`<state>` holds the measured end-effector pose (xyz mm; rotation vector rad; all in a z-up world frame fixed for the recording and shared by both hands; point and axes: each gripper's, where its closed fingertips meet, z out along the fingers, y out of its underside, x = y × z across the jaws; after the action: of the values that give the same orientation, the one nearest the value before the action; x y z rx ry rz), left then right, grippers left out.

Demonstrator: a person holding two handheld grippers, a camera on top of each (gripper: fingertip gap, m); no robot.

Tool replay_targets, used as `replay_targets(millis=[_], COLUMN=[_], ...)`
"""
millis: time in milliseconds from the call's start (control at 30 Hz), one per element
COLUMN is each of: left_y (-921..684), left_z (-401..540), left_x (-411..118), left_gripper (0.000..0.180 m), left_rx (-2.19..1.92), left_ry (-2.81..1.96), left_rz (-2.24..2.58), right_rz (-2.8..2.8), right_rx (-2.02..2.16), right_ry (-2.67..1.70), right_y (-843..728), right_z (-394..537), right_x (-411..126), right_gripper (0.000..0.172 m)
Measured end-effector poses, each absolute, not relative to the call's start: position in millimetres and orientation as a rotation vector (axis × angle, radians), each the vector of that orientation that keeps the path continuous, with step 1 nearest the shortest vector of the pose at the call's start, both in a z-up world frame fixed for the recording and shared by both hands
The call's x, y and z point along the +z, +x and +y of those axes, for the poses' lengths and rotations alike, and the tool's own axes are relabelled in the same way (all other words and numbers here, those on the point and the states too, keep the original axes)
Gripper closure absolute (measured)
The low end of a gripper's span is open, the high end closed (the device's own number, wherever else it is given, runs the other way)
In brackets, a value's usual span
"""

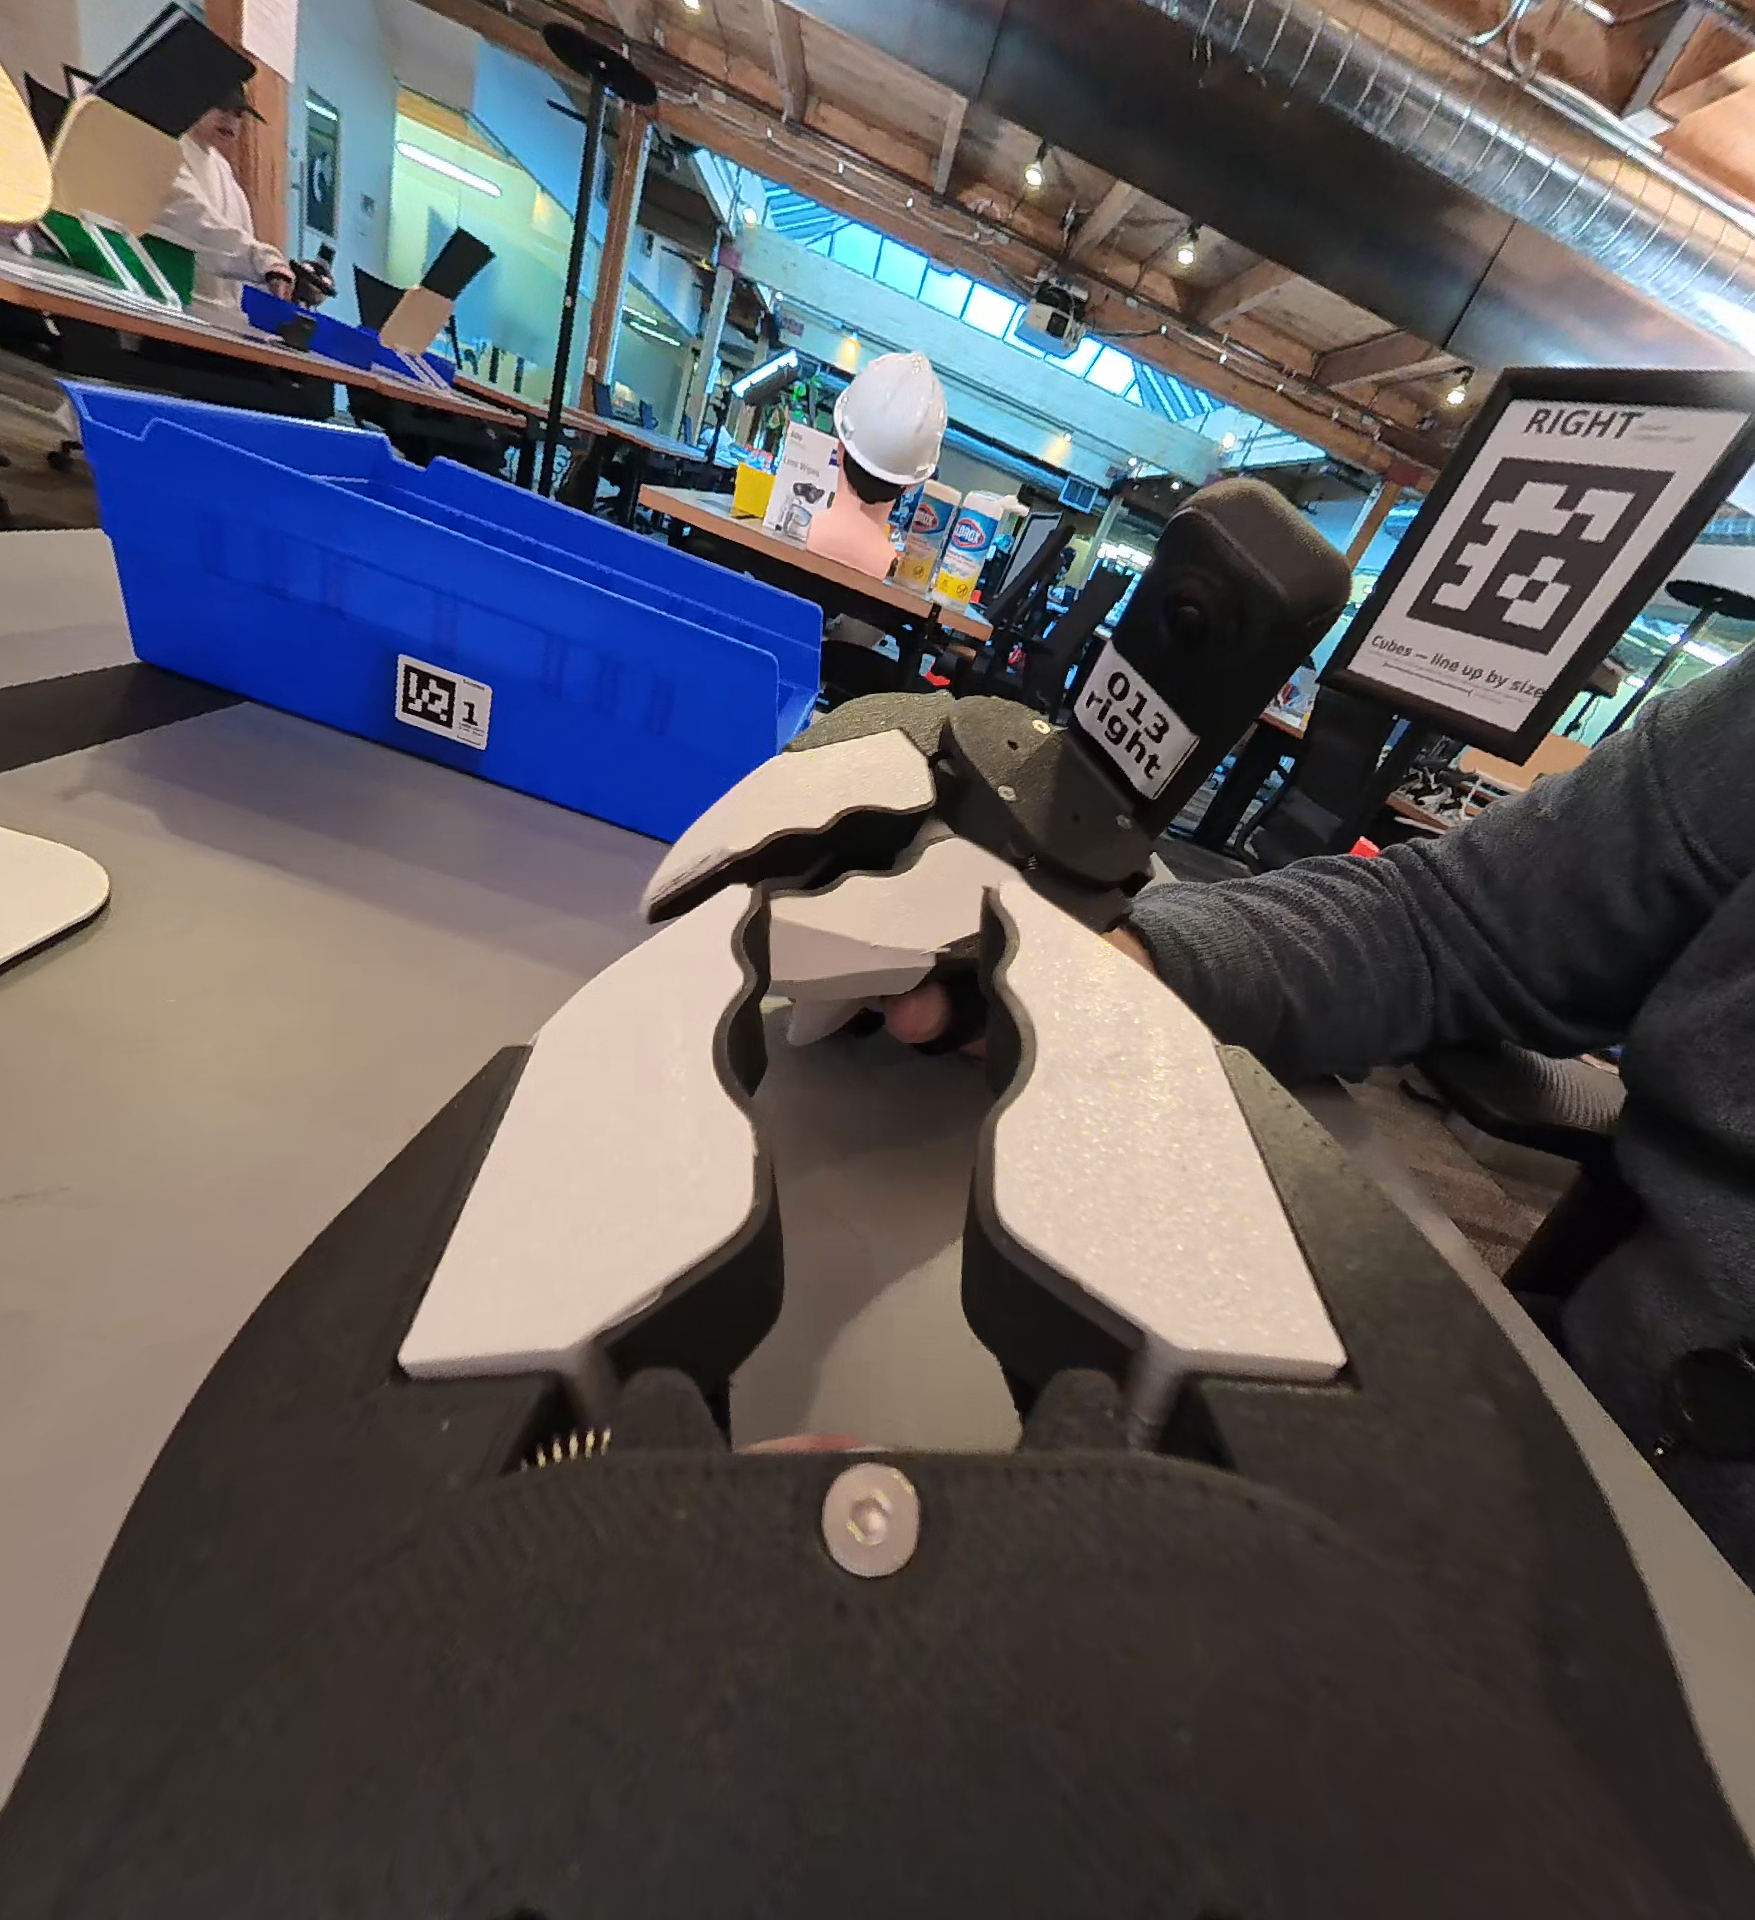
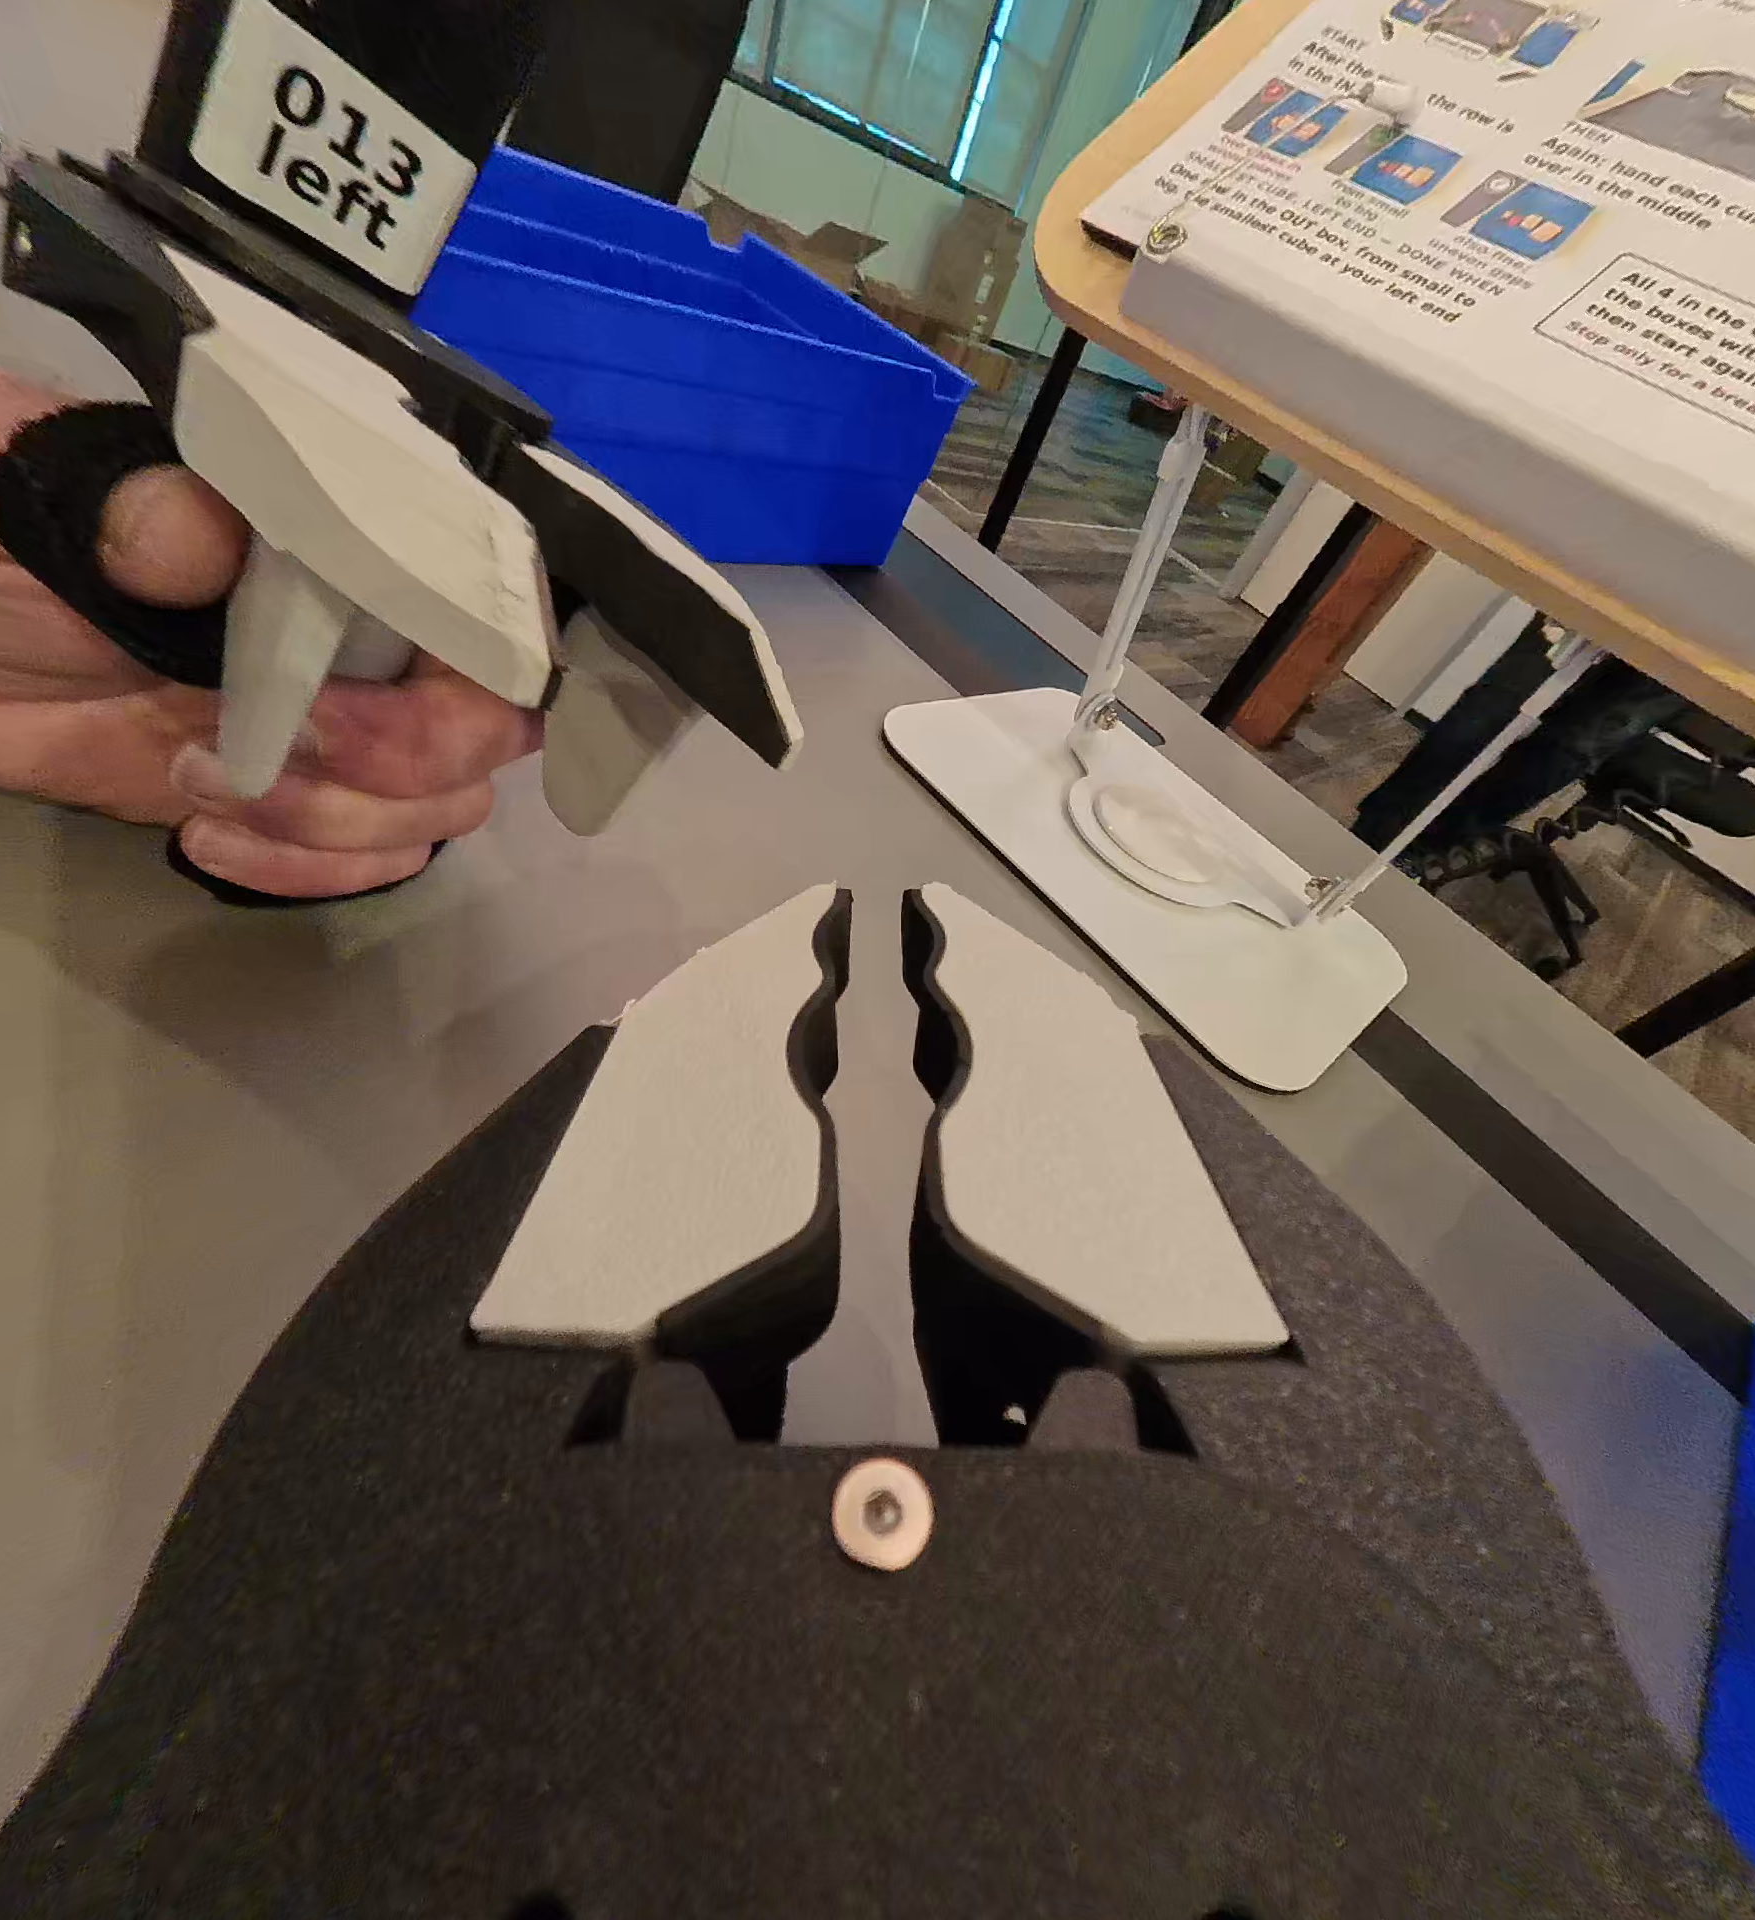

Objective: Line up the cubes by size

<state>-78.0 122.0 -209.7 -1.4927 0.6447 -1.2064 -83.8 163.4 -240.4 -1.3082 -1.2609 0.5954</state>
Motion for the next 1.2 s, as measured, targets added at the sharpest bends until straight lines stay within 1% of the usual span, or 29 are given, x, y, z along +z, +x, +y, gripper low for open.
replay_targets(millis=[267, 467, 667, 700, 733, 767, 800, 900, 1033, 1200], left_y=[-78.7, -76.7, -82.0, -82.8, -84.7, -88.2, -92.2, -107.1, -133.8, -199.7], left_z=[124.3, 123.8, 129.5, 130.0, 130.7, 131.6, 130.9, 126.6, 118.0, 105.0], left_x=[-210.7, -211.8, -212.6, -213.0, -212.1, -208.6, -202.4, -178.3, -146.2, -95.2], left_gripper=[0.145, 0.147, 0.141, 0.139, 0.13, 0.12, 0.117, 0.118, 0.121, 0.119], left_rx=[-1.184, -1.137, -1.011, -0.986, -0.956, -0.932, -0.928, -0.896, -0.695, -0.397], left_ry=[-1.502, -1.507, -1.514, -1.517, -1.521, -1.519, -1.506, -1.451, -1.412, -1.359], left_rz=[0.633, 0.651, 0.639, 0.649, 0.654, 0.644, 0.63, 0.595, 0.62, 0.533], right_rz=[-1.349, -1.358, -1.331, -1.331, -1.329, -1.327, -1.326, -1.31, -1.281, -1.177], right_rx=[0.436, 0.417, 0.419, 0.416, 0.409, 0.409, 0.416, 0.429, 0.413, 0.375], right_ry=[-1.259, -1.226, -1.243, -1.24, -1.238, -1.236, -1.239, -1.257, -1.248, -1.181], right_y=[-78.8, -81.0, -78.8, -78.8, -78.7, -78.7, -78.7, -77.4, -72.1, -53.2], right_z=[167.5, 163.1, 168.9, 169.2, 169.9, 170.2, 170.1, 173.2, 178.6, 184.4], right_x=[-251.2, -250.1, -249.0, -248.8, -248.7, -248.3, -248.4, -248.1, -241.4, -205.3], right_gripper=[0.159, 0.155, 0.148, 0.148, 0.146, 0.145, 0.144, 0.143, 0.142, 0.142])
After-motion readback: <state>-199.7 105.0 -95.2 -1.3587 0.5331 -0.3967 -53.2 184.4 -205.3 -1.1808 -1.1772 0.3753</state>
